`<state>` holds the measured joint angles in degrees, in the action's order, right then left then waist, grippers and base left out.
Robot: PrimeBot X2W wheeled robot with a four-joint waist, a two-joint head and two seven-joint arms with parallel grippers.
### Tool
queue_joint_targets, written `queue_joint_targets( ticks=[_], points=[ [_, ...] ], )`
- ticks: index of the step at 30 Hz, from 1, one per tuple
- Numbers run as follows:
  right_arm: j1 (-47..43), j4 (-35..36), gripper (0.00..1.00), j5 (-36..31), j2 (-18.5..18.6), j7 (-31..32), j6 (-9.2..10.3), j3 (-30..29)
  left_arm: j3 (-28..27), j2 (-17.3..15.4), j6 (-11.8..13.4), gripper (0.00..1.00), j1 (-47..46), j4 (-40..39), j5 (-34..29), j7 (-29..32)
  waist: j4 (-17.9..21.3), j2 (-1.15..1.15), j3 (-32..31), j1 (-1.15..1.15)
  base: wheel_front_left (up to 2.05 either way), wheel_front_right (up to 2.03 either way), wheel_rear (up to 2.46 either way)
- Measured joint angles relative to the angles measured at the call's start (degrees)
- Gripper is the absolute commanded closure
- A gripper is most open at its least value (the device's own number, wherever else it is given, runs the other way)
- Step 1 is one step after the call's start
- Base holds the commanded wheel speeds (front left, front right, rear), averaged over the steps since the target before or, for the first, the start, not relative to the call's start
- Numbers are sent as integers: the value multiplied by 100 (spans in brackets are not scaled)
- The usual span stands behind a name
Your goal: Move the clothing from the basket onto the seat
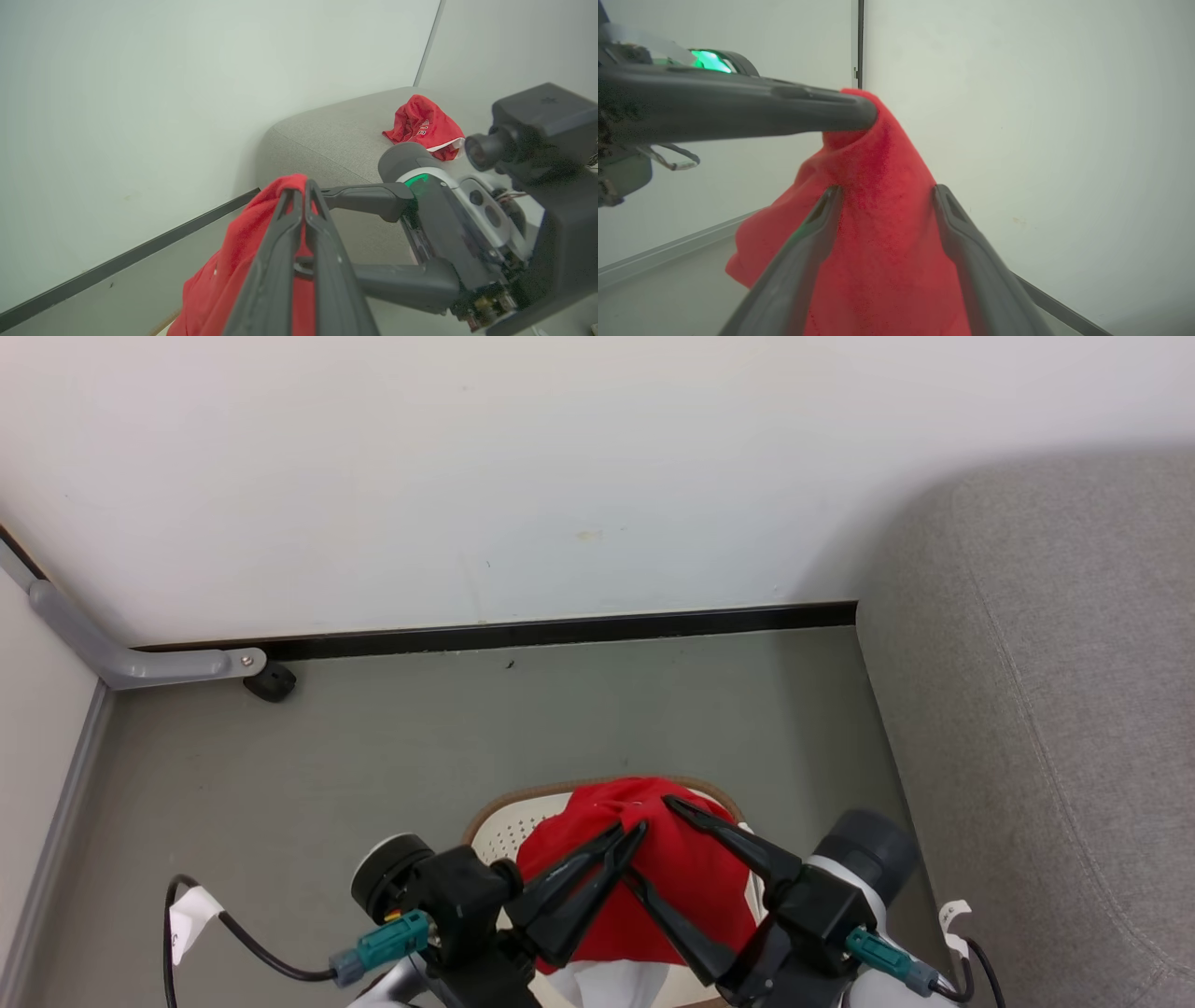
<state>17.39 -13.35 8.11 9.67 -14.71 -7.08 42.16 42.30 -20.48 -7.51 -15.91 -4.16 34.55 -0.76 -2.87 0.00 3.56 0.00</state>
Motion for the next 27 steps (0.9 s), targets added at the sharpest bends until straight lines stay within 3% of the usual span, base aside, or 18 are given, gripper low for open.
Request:
queue_joint_targets(
  ticks=[8,18,19,20,22,23,27],
  points=[
    [23,-64,0,193,127,0,0,99,159,-196,0,100,-5,-556,236,225,23,0,9,0,0,0,0],
    [23,-179,0,349,204,0,0,187,8,-214,5,100,-6,-848,420,378,17,0,34,0,0,0,0],
    [23,-188,22,357,204,0,0,204,-18,-213,35,100,-7,-868,431,383,16,0,37,0,0,0,0],
    [23,-193,51,358,204,0,0,213,-37,-213,53,100,-8,-888,433,404,15,0,40,0,0,0,0],
    [23,-211,75,404,204,0,0,229,-56,-213,74,100,-8,-918,464,445,14,0,47,0,0,0,0],
    [23,-221,100,408,204,0,0,234,-60,-215,94,100,-8,-928,466,465,14,0,50,0,0,0,0],
    [33,-246,100,449,203,0,0,236,-76,-226,114,100,-8,-946,476,521,25,0,62,0,0,0,0]
  ],
)
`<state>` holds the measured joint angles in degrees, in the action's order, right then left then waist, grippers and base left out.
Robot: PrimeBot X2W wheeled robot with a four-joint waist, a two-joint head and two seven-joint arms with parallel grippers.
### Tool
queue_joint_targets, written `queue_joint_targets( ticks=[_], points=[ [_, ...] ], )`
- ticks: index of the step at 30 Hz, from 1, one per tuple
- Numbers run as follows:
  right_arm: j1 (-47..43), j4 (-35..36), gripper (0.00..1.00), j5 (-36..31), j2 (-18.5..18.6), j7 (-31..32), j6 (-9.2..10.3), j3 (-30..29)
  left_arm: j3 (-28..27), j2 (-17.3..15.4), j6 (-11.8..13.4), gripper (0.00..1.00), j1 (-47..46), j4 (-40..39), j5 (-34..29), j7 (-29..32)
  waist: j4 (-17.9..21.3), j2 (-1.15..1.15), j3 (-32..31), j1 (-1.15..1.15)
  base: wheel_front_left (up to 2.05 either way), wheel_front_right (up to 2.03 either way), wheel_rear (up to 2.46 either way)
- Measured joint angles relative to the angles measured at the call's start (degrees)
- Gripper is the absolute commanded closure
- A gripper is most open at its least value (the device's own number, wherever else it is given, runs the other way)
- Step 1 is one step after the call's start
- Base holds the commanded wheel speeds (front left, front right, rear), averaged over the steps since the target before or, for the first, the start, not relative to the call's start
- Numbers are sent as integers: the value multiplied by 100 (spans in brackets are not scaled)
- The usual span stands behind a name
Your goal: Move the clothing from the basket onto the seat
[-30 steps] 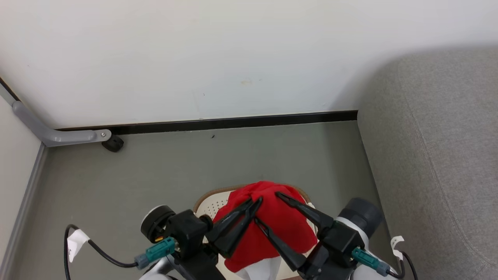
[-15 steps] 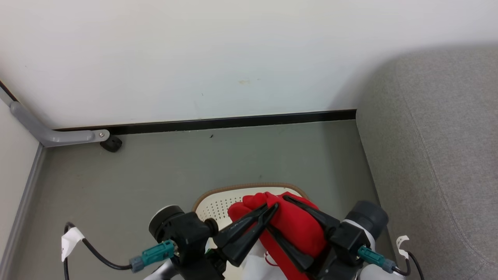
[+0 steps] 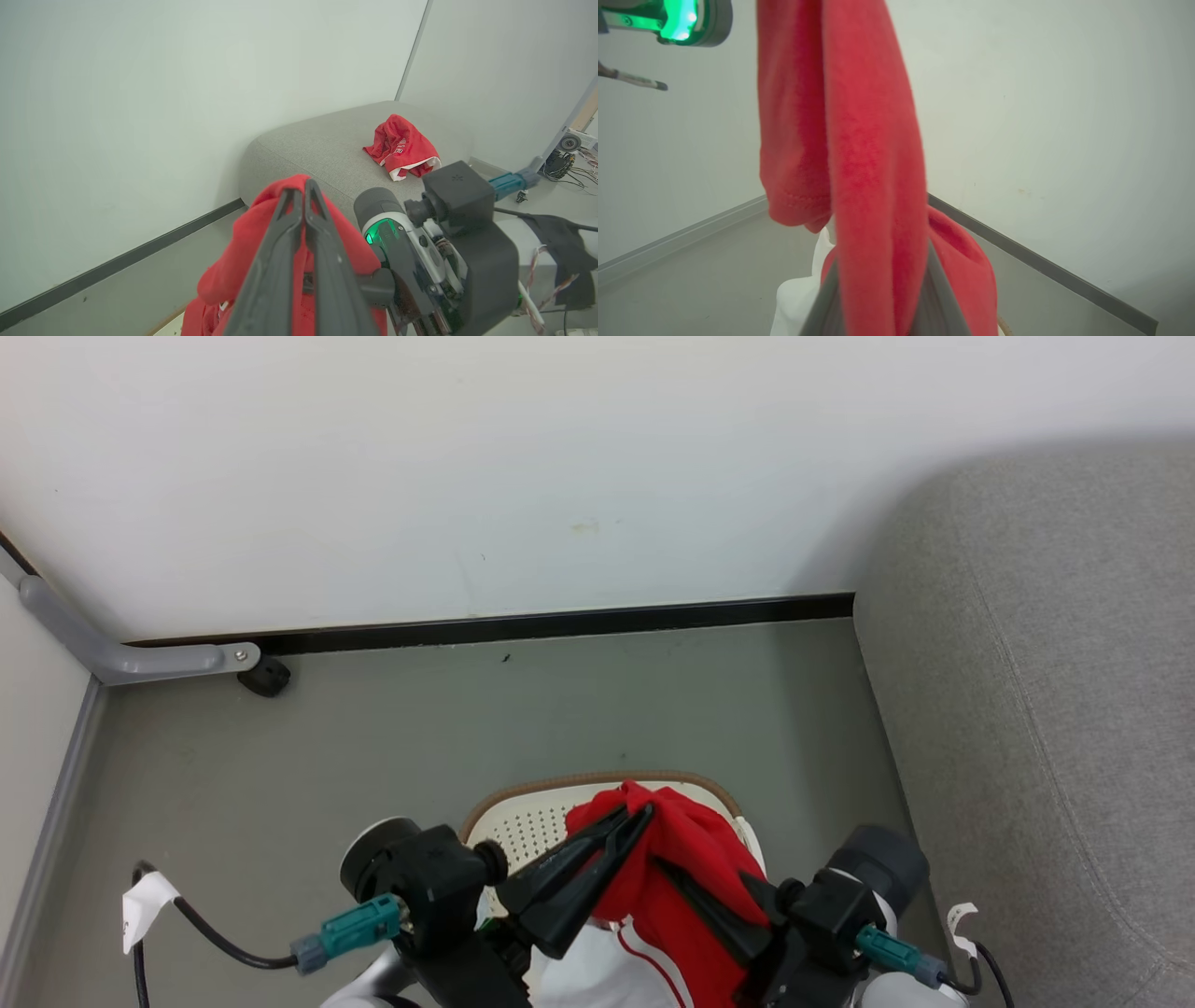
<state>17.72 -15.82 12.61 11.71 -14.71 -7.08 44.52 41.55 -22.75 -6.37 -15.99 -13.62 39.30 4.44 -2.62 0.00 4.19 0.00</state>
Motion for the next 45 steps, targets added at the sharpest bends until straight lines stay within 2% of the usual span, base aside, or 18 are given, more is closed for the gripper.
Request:
queue_joint_targets(
  ticks=[9,10,11,13,15,28,45],
  points=[
    [58,-37,100,154,1,0,-1,12,-88,-18,137,100,1,-5,54,100,61,0,37,0,0,0,0],
    [58,-38,100,158,5,0,-1,9,-92,-19,140,86,1,-8,54,102,67,0,41,0,0,0,0],
    [59,-37,100,159,5,0,-1,1,-94,-18,152,86,1,-12,54,102,72,0,44,0,0,0,0],
    [60,-37,100,172,5,0,-1,-18,-100,-16,183,54,1,-18,55,102,82,0,49,0,0,0,0],
    [61,-36,100,211,5,0,-1,-79,-116,-13,193,0,3,-27,55,101,90,0,51,0,0,0,0],
    [120,-43,100,274,255,1,53,-530,-188,-19,390,0,167,-63,54,-2,195,0,69,0,0,0,0],
    [233,237,100,308,386,1,214,-901,-151,-33,435,0,465,90,-11,-263,673,0,67,0,0,0,0]
  ],
)
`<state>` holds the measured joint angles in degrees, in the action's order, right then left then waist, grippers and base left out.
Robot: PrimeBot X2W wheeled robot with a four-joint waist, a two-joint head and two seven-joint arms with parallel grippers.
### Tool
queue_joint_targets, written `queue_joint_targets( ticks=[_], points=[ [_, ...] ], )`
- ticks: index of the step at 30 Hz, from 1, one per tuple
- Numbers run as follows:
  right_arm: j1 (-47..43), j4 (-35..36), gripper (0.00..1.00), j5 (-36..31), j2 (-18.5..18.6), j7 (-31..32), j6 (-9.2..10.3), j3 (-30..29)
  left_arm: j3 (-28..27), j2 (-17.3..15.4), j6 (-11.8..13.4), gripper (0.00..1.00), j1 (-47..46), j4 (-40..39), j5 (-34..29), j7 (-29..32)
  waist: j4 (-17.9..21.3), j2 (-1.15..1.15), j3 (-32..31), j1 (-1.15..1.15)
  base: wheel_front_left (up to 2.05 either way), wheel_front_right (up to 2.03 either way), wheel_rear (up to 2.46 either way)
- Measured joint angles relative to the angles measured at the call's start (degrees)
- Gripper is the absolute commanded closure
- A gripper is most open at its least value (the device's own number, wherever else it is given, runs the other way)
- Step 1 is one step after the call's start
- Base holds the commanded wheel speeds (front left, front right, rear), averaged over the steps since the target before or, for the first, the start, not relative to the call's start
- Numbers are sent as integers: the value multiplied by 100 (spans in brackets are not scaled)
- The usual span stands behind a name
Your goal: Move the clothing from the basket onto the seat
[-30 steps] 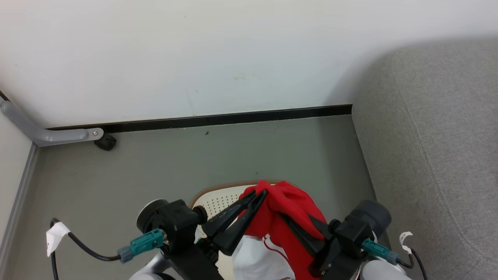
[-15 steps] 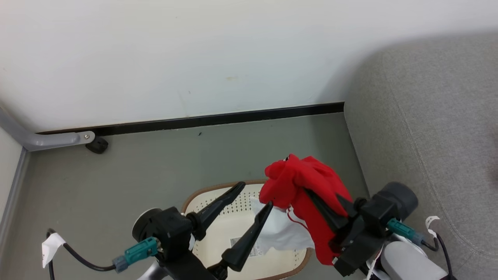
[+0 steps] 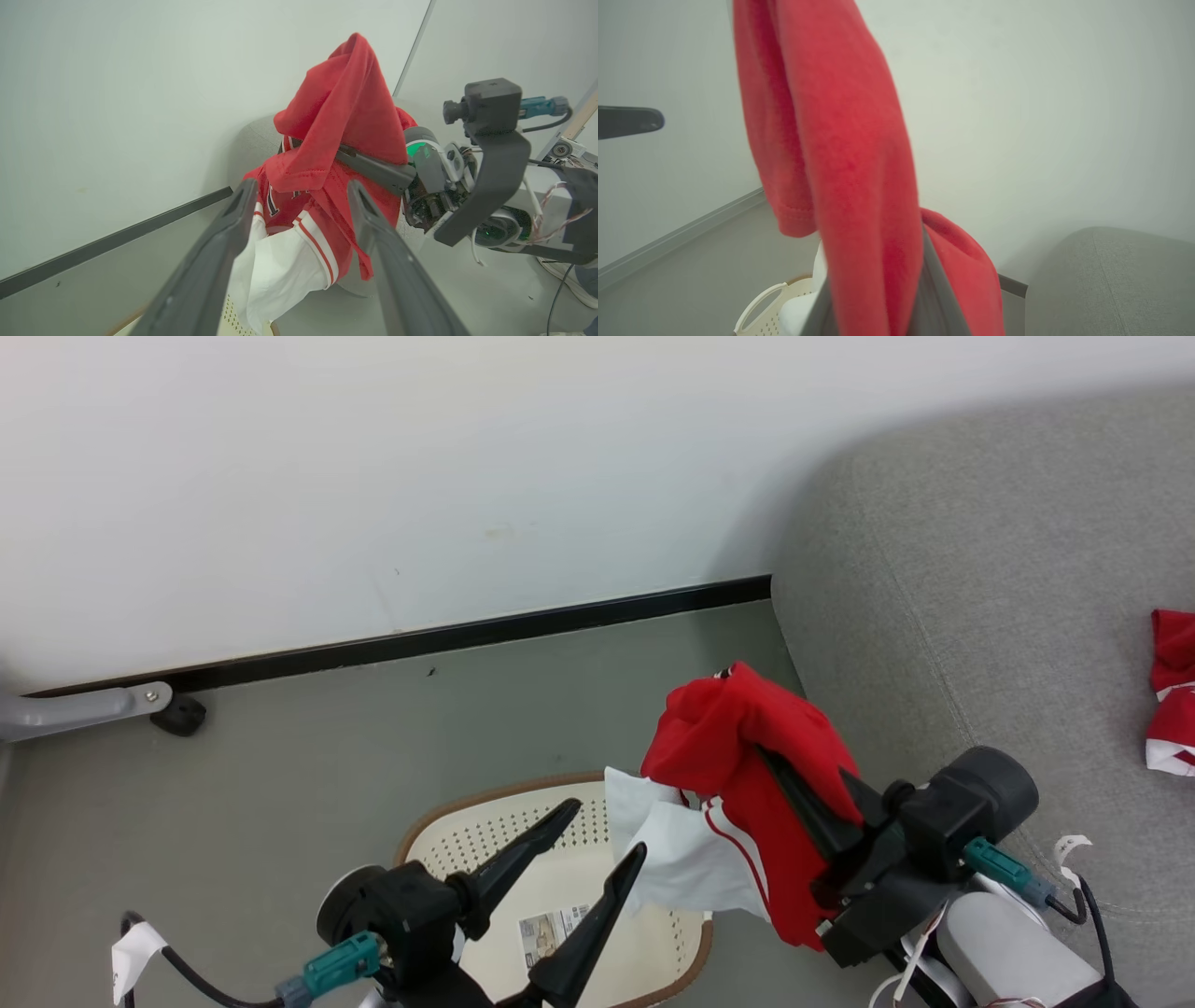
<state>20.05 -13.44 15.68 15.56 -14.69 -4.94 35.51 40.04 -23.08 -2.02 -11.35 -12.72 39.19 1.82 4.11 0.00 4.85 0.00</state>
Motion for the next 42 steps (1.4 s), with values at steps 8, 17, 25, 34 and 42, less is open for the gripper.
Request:
queue_joint_targets(
  ticks=[8,17,25,34,42],
  points=[
    [1,162,100,0,154,0,108,-214,29,-35,7,0,130,1,-21,-96,323,0,16,0,0,0,0],
    [2,320,100,0,211,0,198,-375,12,-48,45,0,141,-5,-63,-197,785,0,75,0,0,0,0],
    [-1,450,100,0,298,0,287,-519,23,-54,45,0,151,-40,-81,-254,1183,0,100,0,0,0,0],
    [-52,591,100,1,448,0,379,-731,38,-58,47,0,241,-62,-104,-302,1613,0,111,0,0,0,0],
    [-127,708,100,8,514,-1,453,-862,48,-54,51,0,248,-66,-105,-344,1898,0,118,0,0,0,0]
  ],
)
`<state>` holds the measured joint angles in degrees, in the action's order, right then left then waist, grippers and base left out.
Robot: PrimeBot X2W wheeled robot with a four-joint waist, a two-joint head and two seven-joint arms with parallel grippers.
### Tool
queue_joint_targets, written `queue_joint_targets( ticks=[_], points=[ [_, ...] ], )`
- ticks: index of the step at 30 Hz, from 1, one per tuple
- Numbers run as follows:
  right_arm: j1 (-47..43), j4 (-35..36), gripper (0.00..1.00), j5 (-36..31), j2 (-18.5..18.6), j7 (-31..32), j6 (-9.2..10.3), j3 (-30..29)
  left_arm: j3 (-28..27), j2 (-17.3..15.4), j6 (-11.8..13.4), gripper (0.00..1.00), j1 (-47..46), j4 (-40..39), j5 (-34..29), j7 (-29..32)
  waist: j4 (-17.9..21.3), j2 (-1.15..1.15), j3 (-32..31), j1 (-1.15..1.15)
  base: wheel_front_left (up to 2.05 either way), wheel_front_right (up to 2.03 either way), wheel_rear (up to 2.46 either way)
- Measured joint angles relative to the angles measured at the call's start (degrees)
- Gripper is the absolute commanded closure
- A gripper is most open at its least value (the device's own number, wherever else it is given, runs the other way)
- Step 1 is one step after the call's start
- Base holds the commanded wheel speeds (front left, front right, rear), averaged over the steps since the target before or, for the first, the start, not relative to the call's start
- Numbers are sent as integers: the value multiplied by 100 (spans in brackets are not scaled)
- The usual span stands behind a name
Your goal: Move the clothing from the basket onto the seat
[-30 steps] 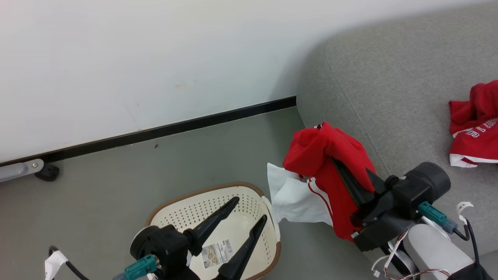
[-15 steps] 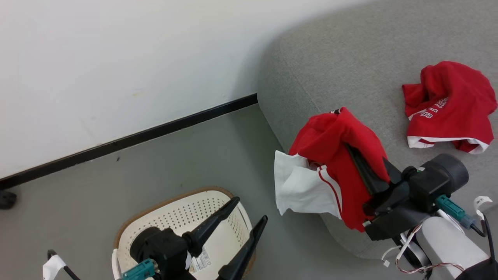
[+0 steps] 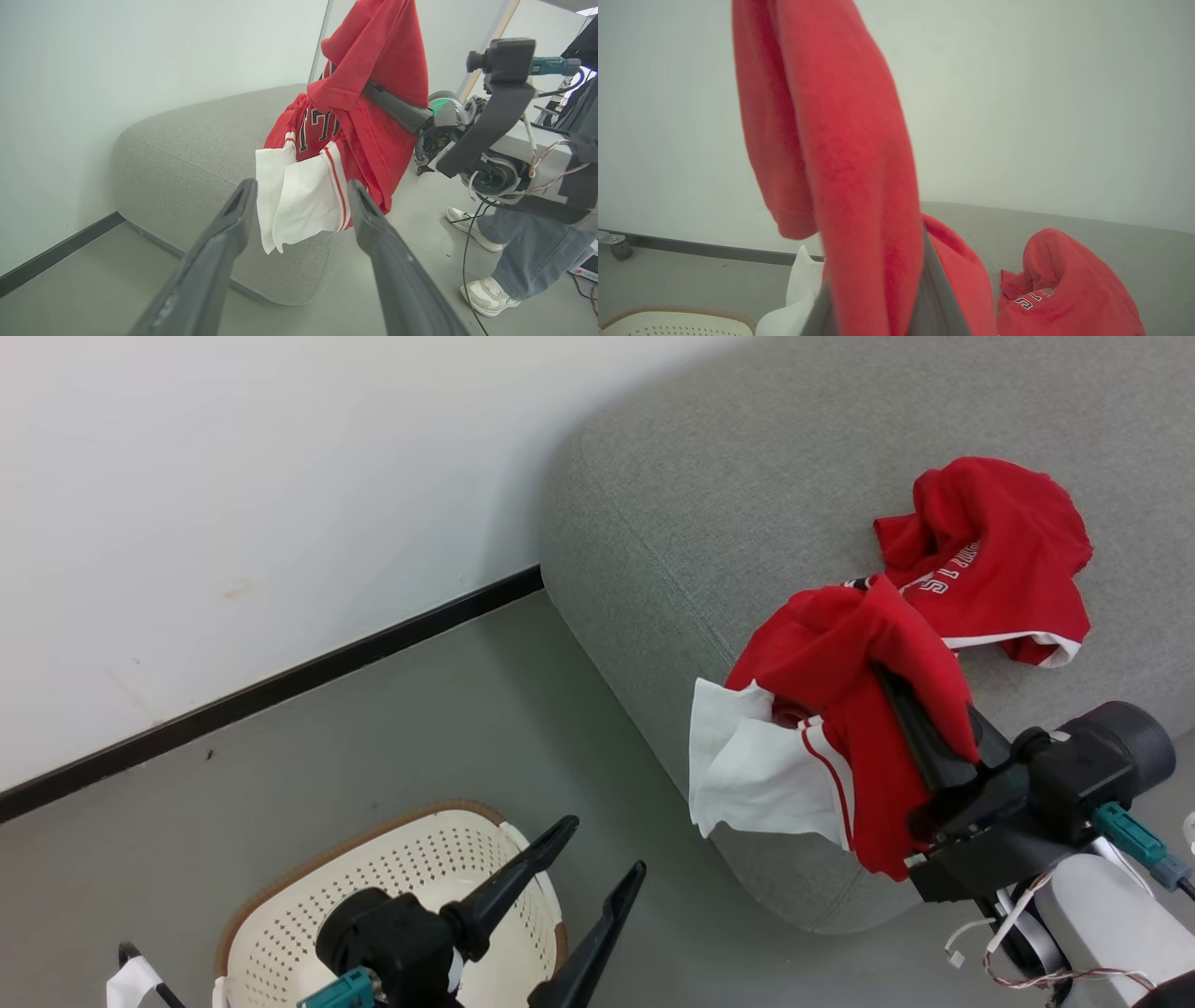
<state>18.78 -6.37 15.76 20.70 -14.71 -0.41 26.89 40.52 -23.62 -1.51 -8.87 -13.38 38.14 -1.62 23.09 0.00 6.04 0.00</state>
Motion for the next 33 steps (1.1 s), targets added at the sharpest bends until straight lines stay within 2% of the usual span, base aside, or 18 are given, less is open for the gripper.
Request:
queue_joint_targets(
  ticks=[5,7,10,14,22,25,27,30,33],
  points=[
    [-119,104,100,126,104,1,51,-230,60,10,4,0,7,-76,-44,2,149,0,53,0,0,0,0],
    [-127,140,100,192,179,1,146,-428,88,12,2,0,4,-103,-52,15,193,0,131,0,0,0,0],
    [-110,151,100,246,307,1,148,-659,126,12,1,0,3,-119,-58,67,213,0,223,0,0,0,0],
    [87,75,100,308,490,1,174,-989,200,21,-4,0,-10,-140,-69,146,199,0,354,0,0,0,0],
    [693,-394,100,784,600,0,304,-1860,360,-32,-59,0,-23,-187,-101,366,23,-1,590,0,0,0,0],
    [973,-632,100,999,665,0,372,-2256,407,-99,-91,0,-31,-238,-110,483,-52,0,692,0,0,0,0],
    [1153,-770,100,1068,701,0,498,-2602,436,-165,-108,0,-40,-261,-185,559,-103,-1,763,1,0,0,0],
    [1255,-838,100,1149,817,0,638,-3140,447,-235,-109,0,-64,-341,-246,622,-181,-1,869,1,0,0,0],
    [1234,-781,100,1069,866,-1,704,-3394,444,-263,-108,0,-108,-452,-252,667,-251,0,984,0,0,0,0]
  ],
)
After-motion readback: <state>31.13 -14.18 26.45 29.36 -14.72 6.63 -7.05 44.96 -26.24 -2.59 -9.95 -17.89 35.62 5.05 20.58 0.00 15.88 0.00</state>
